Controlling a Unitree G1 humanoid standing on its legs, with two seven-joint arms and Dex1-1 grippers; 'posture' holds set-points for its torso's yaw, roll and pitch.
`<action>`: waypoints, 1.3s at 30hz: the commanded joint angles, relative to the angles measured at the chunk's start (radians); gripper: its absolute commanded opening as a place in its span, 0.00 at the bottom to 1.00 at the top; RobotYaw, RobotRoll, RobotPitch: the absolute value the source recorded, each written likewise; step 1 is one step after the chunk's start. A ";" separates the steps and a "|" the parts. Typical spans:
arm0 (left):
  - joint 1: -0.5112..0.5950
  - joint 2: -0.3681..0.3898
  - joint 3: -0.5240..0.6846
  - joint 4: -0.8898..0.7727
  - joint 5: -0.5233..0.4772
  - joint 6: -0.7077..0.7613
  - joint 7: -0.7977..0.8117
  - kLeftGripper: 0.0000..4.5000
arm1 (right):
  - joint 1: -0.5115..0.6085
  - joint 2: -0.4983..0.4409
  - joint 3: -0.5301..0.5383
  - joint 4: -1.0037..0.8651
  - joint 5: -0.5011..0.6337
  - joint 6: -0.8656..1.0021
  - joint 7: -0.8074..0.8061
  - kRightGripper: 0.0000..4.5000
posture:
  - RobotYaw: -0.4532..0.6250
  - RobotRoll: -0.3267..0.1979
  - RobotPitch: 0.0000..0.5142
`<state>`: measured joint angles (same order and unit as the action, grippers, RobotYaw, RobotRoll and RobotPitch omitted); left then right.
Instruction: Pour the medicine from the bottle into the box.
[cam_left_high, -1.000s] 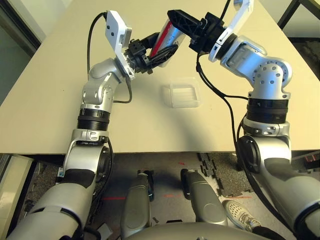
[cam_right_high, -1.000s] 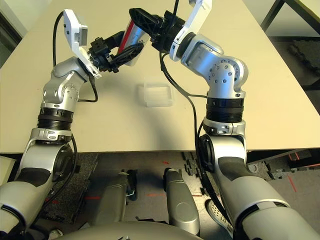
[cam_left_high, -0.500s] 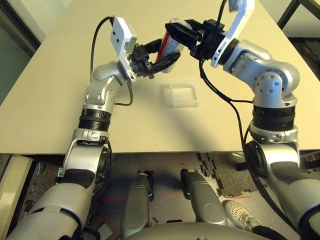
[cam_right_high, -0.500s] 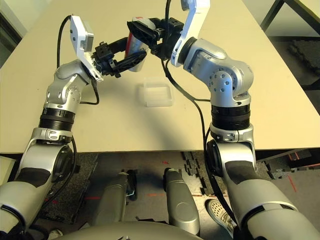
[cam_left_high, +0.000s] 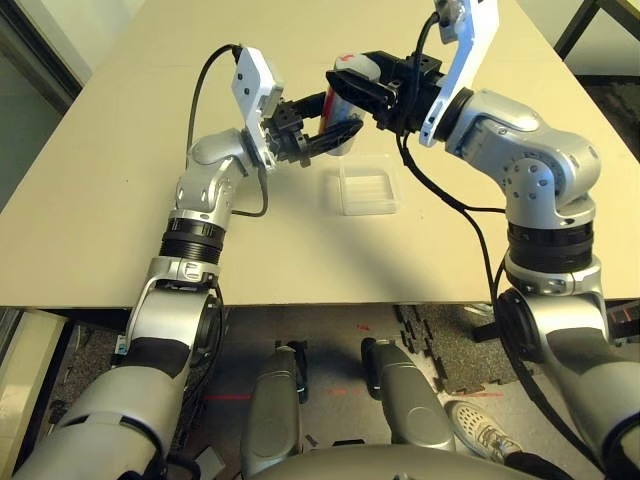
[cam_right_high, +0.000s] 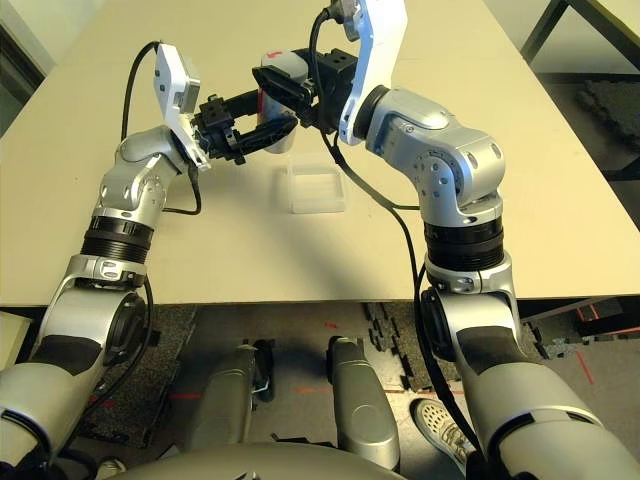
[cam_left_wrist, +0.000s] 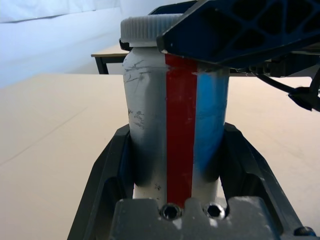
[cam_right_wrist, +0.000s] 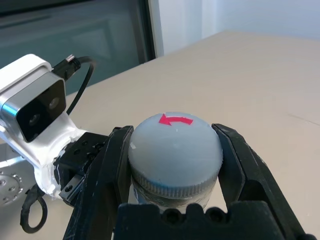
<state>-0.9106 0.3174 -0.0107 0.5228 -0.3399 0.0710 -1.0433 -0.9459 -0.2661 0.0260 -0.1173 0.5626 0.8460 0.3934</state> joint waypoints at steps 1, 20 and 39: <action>-0.013 -0.005 -0.015 0.055 0.043 0.024 0.036 0.56 | -0.026 0.043 0.107 -0.079 0.052 0.009 0.132 0.58 | 0.24 0.62 0.34; -0.037 -0.013 -0.006 0.117 0.064 -0.003 0.042 0.55 | -0.005 0.102 0.175 -0.045 -0.072 -0.010 0.182 0.58 | 0.24 0.62 0.35; -0.071 -0.028 0.017 0.190 0.078 -0.043 0.055 0.55 | 0.003 0.127 0.156 -0.080 -0.084 0.031 0.177 0.96 | 0.23 0.62 0.36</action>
<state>-0.9372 0.2980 0.0016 0.6813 -0.2828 0.0062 -1.0598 -0.9381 -0.1942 0.0956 -0.1106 0.3758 0.8529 0.4558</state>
